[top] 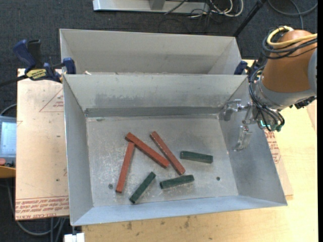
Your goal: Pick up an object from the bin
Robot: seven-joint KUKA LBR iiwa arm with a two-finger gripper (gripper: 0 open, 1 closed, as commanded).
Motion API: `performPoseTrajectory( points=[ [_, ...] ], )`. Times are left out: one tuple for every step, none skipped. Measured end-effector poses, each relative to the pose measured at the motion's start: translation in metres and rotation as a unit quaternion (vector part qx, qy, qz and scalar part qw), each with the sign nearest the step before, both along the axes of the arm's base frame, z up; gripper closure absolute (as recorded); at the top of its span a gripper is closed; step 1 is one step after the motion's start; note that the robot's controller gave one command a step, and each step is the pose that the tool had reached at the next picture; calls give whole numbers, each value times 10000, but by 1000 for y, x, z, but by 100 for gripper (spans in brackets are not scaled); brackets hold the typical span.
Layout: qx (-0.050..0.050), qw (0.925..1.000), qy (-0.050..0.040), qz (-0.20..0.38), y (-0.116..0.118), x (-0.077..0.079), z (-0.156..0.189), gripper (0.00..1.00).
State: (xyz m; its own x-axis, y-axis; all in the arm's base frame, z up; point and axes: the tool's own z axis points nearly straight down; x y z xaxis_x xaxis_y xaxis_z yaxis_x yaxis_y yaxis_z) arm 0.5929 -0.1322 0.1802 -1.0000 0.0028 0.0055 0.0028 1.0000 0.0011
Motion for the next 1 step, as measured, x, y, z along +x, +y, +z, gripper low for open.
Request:
performPoseTrajectory(
  points=[
    [15,10000,-3,81,81,-1,-115,0]
  ],
)
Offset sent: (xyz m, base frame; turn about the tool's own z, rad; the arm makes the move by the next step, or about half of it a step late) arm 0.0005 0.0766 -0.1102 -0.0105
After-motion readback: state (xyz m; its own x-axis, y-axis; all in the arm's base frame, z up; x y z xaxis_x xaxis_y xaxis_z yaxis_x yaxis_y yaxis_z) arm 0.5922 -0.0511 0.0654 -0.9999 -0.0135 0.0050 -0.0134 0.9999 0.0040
